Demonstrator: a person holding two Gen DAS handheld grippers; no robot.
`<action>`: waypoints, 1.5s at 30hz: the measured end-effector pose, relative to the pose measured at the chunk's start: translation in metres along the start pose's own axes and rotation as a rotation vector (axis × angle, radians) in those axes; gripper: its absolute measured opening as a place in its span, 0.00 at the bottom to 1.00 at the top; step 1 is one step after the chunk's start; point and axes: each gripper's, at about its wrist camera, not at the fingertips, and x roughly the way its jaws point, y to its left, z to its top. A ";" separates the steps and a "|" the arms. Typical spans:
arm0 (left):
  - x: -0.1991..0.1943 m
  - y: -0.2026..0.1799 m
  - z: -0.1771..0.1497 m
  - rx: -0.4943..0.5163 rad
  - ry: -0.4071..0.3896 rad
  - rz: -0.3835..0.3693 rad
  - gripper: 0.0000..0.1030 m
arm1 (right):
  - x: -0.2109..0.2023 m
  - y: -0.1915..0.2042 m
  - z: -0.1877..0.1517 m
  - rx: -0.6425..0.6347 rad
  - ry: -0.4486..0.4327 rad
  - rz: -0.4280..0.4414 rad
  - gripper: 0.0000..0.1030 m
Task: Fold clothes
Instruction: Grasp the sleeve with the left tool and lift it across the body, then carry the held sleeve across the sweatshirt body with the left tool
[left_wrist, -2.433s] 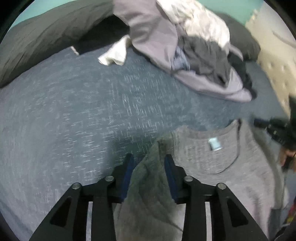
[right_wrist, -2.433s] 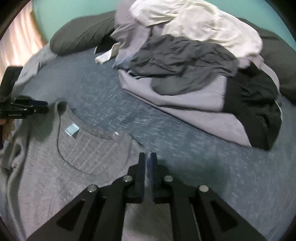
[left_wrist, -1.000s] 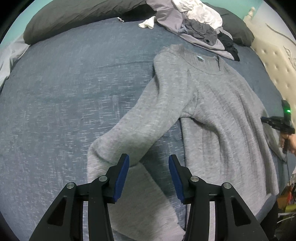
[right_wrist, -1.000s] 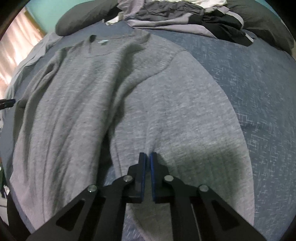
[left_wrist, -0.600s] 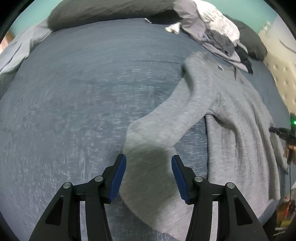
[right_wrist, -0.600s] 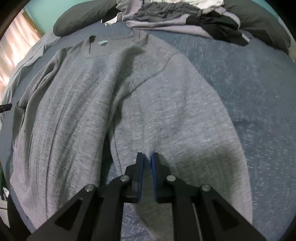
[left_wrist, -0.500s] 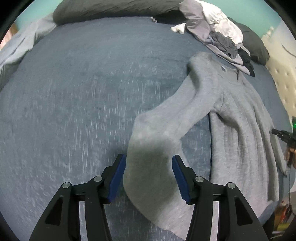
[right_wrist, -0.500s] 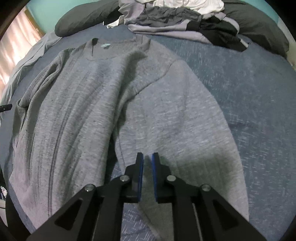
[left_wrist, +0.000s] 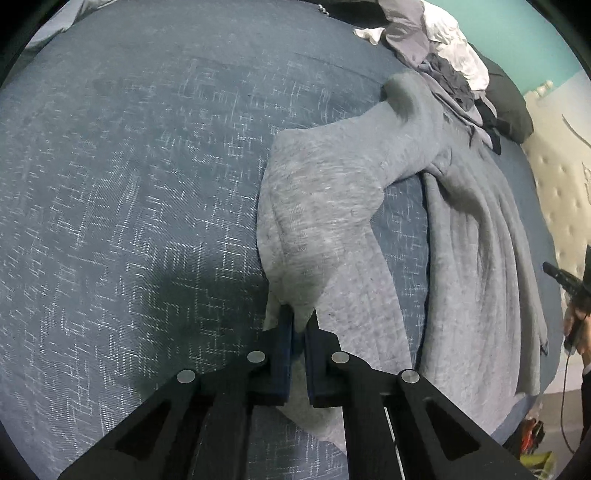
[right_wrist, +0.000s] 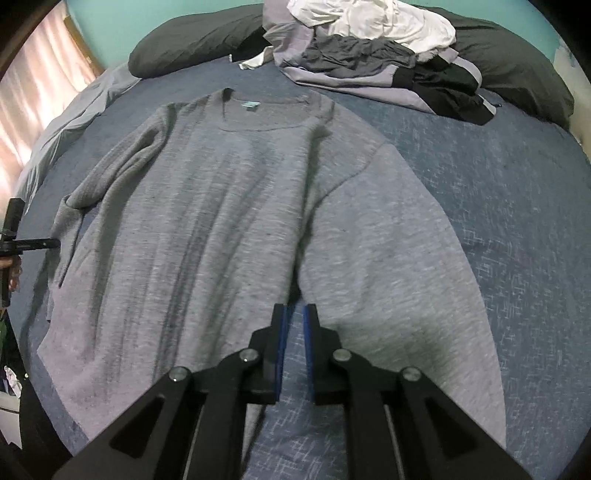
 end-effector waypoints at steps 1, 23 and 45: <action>-0.003 -0.001 0.000 0.007 -0.008 0.001 0.05 | -0.002 0.003 -0.001 -0.002 -0.002 0.001 0.09; -0.067 0.063 0.016 -0.024 -0.057 0.145 0.28 | -0.034 0.037 -0.004 -0.038 -0.014 0.000 0.09; -0.020 0.047 -0.041 -0.104 -0.038 0.024 0.10 | -0.058 0.061 -0.015 -0.062 -0.037 0.003 0.09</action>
